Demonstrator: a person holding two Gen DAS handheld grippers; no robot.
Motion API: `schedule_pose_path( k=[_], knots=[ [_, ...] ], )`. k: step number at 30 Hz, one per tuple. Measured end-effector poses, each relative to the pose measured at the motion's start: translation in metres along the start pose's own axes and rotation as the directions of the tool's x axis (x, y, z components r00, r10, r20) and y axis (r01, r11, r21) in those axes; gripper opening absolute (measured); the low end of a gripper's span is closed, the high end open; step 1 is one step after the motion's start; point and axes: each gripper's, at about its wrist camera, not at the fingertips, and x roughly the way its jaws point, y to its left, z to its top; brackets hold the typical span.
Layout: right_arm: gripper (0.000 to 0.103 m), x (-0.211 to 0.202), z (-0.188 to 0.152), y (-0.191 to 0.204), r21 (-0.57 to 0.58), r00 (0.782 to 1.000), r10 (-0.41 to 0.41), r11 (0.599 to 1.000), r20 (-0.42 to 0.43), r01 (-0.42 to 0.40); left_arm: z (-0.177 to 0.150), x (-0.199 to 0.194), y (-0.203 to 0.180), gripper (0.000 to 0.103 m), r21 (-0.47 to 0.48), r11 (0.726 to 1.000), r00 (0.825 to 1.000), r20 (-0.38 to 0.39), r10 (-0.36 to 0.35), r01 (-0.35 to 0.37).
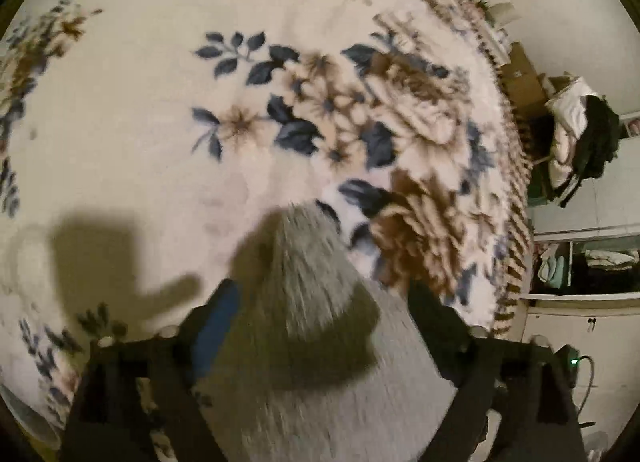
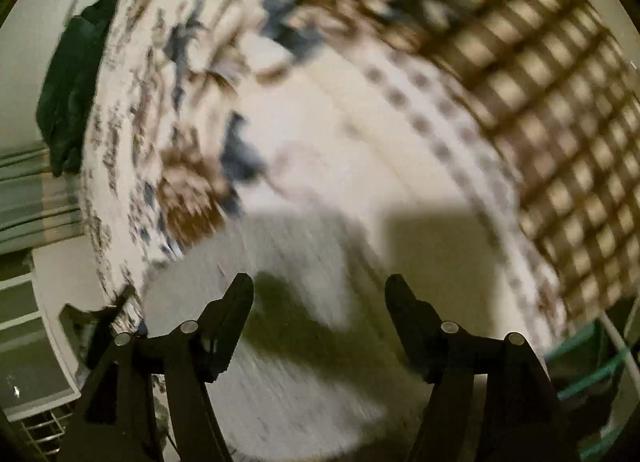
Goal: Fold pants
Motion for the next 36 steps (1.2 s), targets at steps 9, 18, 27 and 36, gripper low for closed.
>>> schedule_pose_path(
  k=[9, 18, 27, 36],
  knots=[
    [0.07, 0.042, -0.066, -0.069, 0.068, 0.971, -0.201, 0.975, -0.127, 0.211, -0.066, -0.001, 0.007, 0.099, -0.004, 0.998, 0.995, -0.075, 0.067, -0.068],
    [0.102, 0.025, -0.07, -0.069, 0.023, 0.974, 0.223, 0.975, -0.046, -0.222, -0.087, 0.0, 0.019, 0.1, -0.007, 1.0, 0.996, -0.089, -0.031, 0.03],
    [0.103, 0.096, -0.066, -0.06, -0.01, 0.892, 0.429, 0.901, -0.142, -0.434, -0.091, 0.031, 0.036, 0.103, -0.068, 0.982, 0.971, -0.153, -0.184, 0.175],
    [0.065, 0.097, -0.067, -0.026, -0.079, 0.898, 0.424, 0.897, -0.115, -0.434, -0.09, 0.022, 0.032, 0.066, -0.056, 0.968, 0.961, -0.124, -0.249, 0.244]
  ],
)
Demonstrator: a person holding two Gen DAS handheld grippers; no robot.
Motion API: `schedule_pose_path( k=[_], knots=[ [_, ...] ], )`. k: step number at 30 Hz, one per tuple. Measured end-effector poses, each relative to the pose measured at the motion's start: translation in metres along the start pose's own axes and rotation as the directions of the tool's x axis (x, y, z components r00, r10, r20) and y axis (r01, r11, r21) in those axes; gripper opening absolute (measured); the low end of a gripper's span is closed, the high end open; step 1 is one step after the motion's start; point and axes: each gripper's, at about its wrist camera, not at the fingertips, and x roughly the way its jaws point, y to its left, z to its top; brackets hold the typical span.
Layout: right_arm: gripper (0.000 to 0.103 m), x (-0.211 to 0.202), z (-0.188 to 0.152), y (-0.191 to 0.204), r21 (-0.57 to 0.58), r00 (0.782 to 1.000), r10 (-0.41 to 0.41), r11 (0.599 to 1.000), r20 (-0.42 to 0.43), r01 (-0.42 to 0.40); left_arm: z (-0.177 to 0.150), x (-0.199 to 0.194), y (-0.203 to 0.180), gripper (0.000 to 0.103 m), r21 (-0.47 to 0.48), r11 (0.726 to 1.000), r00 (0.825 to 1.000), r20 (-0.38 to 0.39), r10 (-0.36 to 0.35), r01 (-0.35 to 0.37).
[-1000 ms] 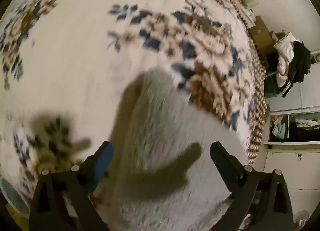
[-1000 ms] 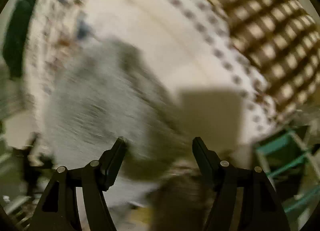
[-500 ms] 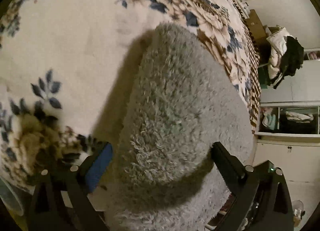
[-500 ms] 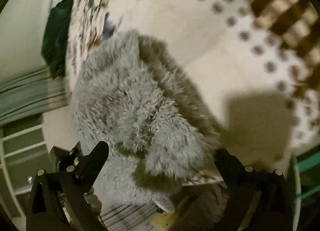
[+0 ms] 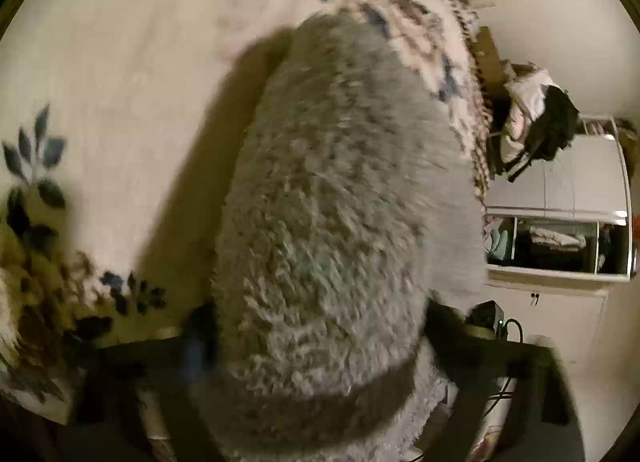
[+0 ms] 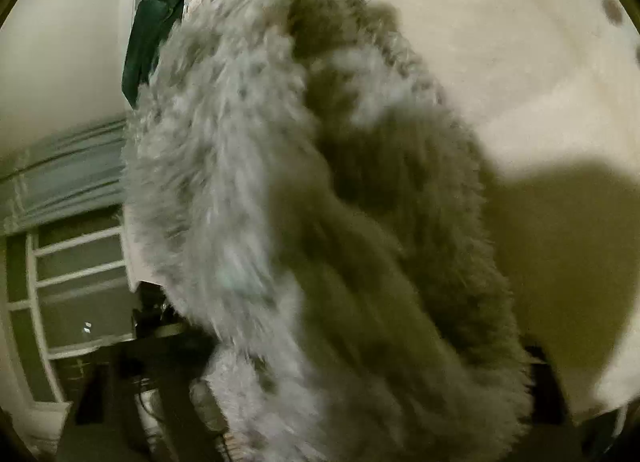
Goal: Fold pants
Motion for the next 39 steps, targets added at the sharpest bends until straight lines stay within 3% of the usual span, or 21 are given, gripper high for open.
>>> schedule_pose_path(
  k=[2, 4, 10, 16, 20, 27, 35, 39],
  knots=[
    [0.047, -0.003, -0.004, 0.009, -0.024, 1.0, -0.018, 1.0, 0.023, 0.019, -0.002, -0.005, -0.006, 0.053, 0.02, 1.0, 1.0, 0.014, -0.013, 0.013],
    [0.043, -0.007, -0.01, 0.021, -0.048, 0.998, -0.036, 0.998, 0.045, 0.038, -0.004, -0.011, -0.011, 0.049, 0.038, 0.999, 0.999, 0.031, -0.023, 0.022],
    [0.04, -0.022, -0.017, 0.06, -0.095, 0.997, -0.036, 0.995, 0.075, 0.043, 0.003, -0.037, -0.029, 0.047, 0.055, 0.997, 0.996, 0.075, -0.05, 0.046],
    [0.039, -0.031, 0.005, 0.136, -0.185, 0.994, -0.018, 0.982, 0.112, 0.039, 0.049, -0.075, -0.059, 0.047, 0.078, 0.993, 0.984, 0.148, -0.094, 0.083],
    [0.04, -0.012, 0.043, 0.195, -0.243, 0.99, -0.01, 0.969, 0.139, 0.044, 0.109, -0.094, -0.065, 0.047, 0.095, 0.99, 0.974, 0.195, -0.118, 0.101],
    [0.039, 0.079, 0.145, 0.289, -0.294, 0.983, 0.003, 0.954, 0.183, 0.052, 0.267, -0.102, -0.059, 0.047, 0.149, 0.986, 0.963, 0.247, -0.105, 0.069],
    [0.039, 0.186, 0.243, 0.332, -0.294, 0.979, -0.032, 0.951, 0.203, 0.092, 0.401, -0.075, -0.015, 0.047, 0.168, 0.986, 0.968, 0.241, -0.064, 0.024],
    [0.039, 0.211, 0.272, 0.328, -0.29, 0.978, -0.077, 0.948, 0.192, 0.132, 0.438, -0.056, 0.007, 0.047, 0.145, 0.989, 0.976, 0.213, -0.047, 0.016]
  ],
)
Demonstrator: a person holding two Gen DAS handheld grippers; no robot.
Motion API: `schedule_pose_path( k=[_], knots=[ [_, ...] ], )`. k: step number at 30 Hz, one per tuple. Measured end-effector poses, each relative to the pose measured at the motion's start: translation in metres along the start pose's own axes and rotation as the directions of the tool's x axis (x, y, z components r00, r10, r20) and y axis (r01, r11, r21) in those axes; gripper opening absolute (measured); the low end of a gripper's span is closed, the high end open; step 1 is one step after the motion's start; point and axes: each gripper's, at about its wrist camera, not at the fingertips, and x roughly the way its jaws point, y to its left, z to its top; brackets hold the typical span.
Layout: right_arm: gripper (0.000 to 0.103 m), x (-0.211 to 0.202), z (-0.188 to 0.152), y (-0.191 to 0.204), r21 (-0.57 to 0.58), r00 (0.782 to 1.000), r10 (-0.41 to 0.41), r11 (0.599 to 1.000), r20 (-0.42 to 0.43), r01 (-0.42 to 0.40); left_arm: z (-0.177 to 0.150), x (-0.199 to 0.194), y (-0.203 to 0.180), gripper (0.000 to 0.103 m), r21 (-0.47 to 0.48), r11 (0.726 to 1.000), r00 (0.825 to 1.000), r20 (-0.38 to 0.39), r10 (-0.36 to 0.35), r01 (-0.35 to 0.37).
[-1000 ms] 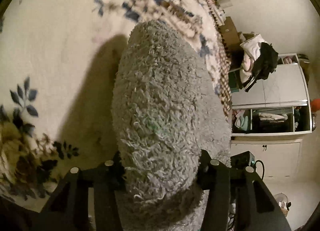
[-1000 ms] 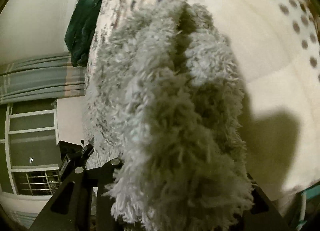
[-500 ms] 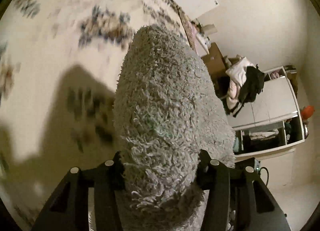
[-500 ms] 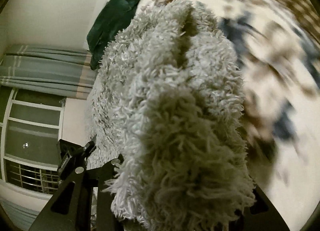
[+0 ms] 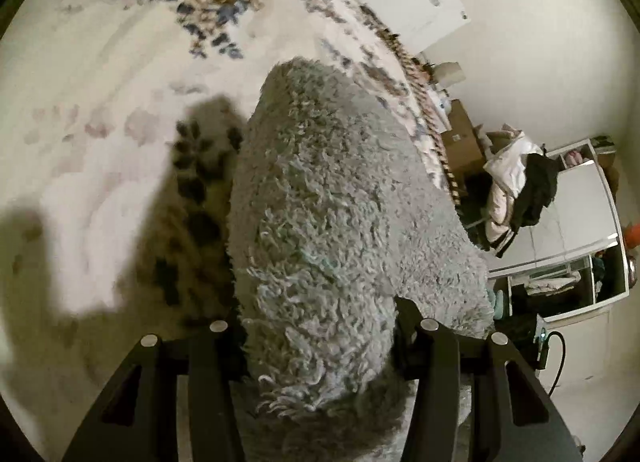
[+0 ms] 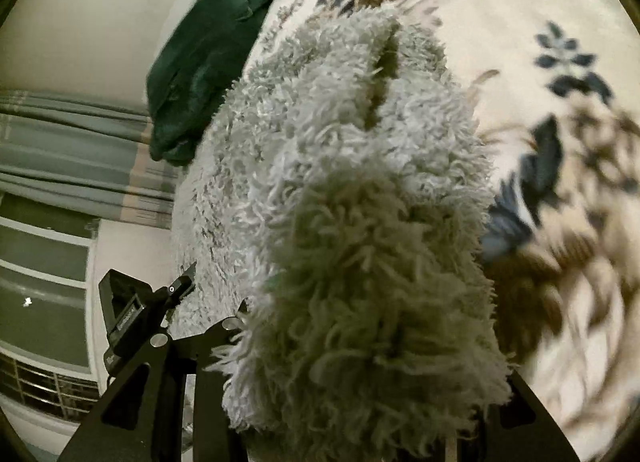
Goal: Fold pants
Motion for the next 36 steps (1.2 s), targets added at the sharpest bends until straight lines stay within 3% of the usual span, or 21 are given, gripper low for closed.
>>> schedule_pose_path(
  k=[4, 6, 8, 11, 15, 18, 24, 26, 31, 36],
  knots=[
    [0.04, 0.019, 0.024, -0.002, -0.002, 0.999, -0.035, 0.999, -0.027, 0.035, 0.005, 0.007, 0.012, 0.054, -0.021, 1.0, 0.999, -0.031, 0.006, -0.006],
    [0.049, 0.023, 0.028, 0.004, 0.009, 0.998, -0.048, 0.999, -0.049, 0.049, 0.004, 0.007, 0.01, 0.058, -0.033, 0.999, 0.998, -0.044, 0.035, -0.037],
    [0.065, 0.017, 0.031, -0.001, 0.012, 0.993, -0.101, 0.995, -0.068, 0.102, 0.0, 0.003, 0.003, 0.064, -0.027, 0.997, 0.996, -0.051, 0.077, -0.078],
    [0.081, 0.02, 0.033, 0.019, -0.05, 0.976, -0.208, 0.977, -0.069, 0.205, -0.006, -0.008, -0.017, 0.081, 0.036, 0.977, 0.977, -0.032, 0.212, -0.211],
    [0.093, 0.007, 0.019, 0.052, -0.171, 0.926, -0.377, 0.914, -0.017, 0.369, -0.02, -0.029, -0.053, 0.089, 0.162, 0.9, 0.915, 0.073, 0.398, -0.404],
    [0.101, -0.013, 0.006, 0.071, -0.245, 0.858, -0.507, 0.824, 0.082, 0.51, -0.037, -0.041, -0.072, 0.095, 0.209, 0.846, 0.871, 0.126, 0.474, -0.491],
    [0.103, -0.084, -0.037, 0.095, -0.256, 0.734, -0.621, 0.689, 0.276, 0.679, -0.061, -0.062, -0.102, 0.097, 0.247, 0.77, 0.809, 0.196, 0.555, -0.588],
    [0.103, -0.106, -0.047, 0.105, -0.25, 0.707, -0.636, 0.663, 0.311, 0.706, -0.07, -0.07, -0.113, 0.097, 0.252, 0.755, 0.796, 0.211, 0.567, -0.605],
    [0.103, -0.166, -0.075, 0.134, -0.252, 0.687, -0.639, 0.642, 0.346, 0.724, -0.098, -0.102, -0.152, 0.097, 0.266, 0.729, 0.775, 0.262, 0.575, -0.631],
    [0.103, -0.23, -0.105, 0.166, -0.262, 0.691, -0.616, 0.644, 0.378, 0.719, -0.13, -0.149, -0.199, 0.097, 0.269, 0.73, 0.774, 0.306, 0.554, -0.628]
  ],
)
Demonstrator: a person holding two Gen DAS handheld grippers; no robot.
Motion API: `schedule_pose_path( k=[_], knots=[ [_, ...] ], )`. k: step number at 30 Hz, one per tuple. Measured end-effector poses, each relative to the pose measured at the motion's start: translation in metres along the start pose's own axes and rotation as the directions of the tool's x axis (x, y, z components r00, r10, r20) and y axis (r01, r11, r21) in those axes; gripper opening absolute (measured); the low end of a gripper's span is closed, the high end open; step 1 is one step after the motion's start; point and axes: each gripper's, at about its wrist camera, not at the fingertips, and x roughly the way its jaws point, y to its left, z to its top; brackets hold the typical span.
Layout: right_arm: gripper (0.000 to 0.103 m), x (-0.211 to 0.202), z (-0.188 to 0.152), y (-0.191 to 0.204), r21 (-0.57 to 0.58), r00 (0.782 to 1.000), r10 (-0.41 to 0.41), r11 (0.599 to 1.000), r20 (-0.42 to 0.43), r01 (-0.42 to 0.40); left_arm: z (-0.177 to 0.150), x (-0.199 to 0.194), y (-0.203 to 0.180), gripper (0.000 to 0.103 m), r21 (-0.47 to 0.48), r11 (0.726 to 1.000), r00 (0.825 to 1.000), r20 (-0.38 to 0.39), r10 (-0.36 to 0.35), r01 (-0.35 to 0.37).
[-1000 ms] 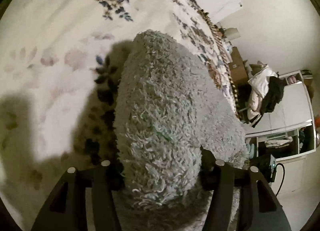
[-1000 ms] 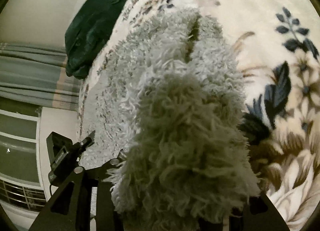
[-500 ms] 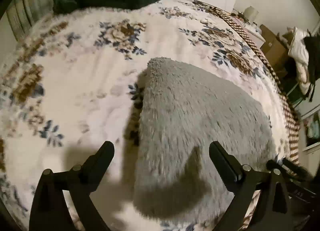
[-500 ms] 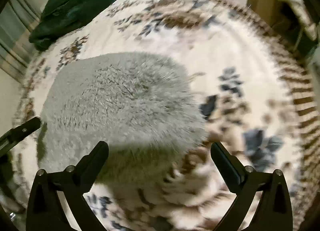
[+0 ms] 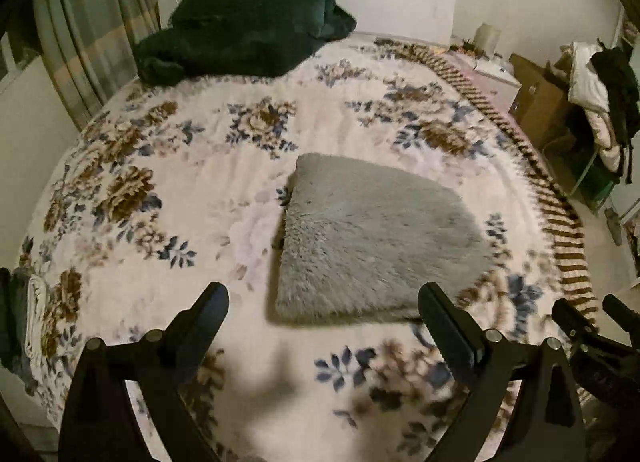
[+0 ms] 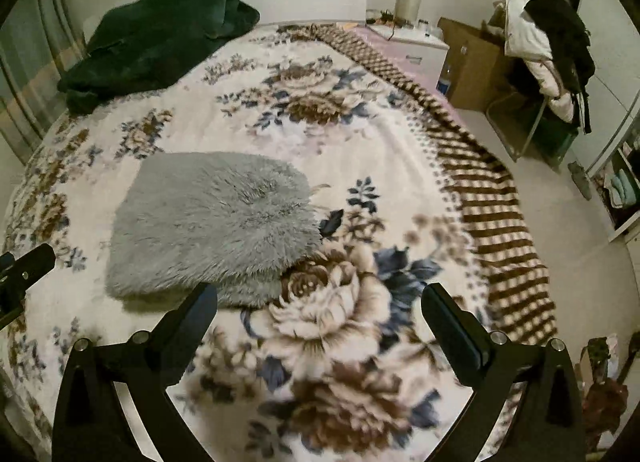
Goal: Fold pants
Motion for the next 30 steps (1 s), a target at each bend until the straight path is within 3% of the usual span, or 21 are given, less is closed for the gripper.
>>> schedule_pose_path(
  k=[9, 18, 24, 30],
  knots=[
    [0.103, -0.16, -0.014, -0.037, -0.01, 0.993, 0.017, 1.0, 0.12, -0.016, -0.02, -0.146, -0.027, 0.097, 0.003, 1.0, 0.995, 0.104, -0.006, 0.005],
    [0.103, -0.327, -0.041, -0.067, -0.044, 0.97, 0.043, 0.998, 0.238, -0.034, -0.052, -0.287, -0.041, 0.097, -0.025, 0.999, 0.981, 0.192, 0.029, -0.025],
    [0.103, -0.42, -0.059, -0.075, -0.07, 0.956, 0.05, 0.997, 0.288, -0.031, -0.069, -0.352, -0.042, 0.1, -0.029, 0.999, 0.972, 0.231, 0.034, -0.028],
    [0.103, -0.484, -0.072, -0.076, -0.066, 0.945, 0.054, 0.997, 0.322, -0.035, -0.079, -0.384, -0.033, 0.103, -0.025, 0.999, 0.969, 0.246, 0.026, -0.02]
  ],
)
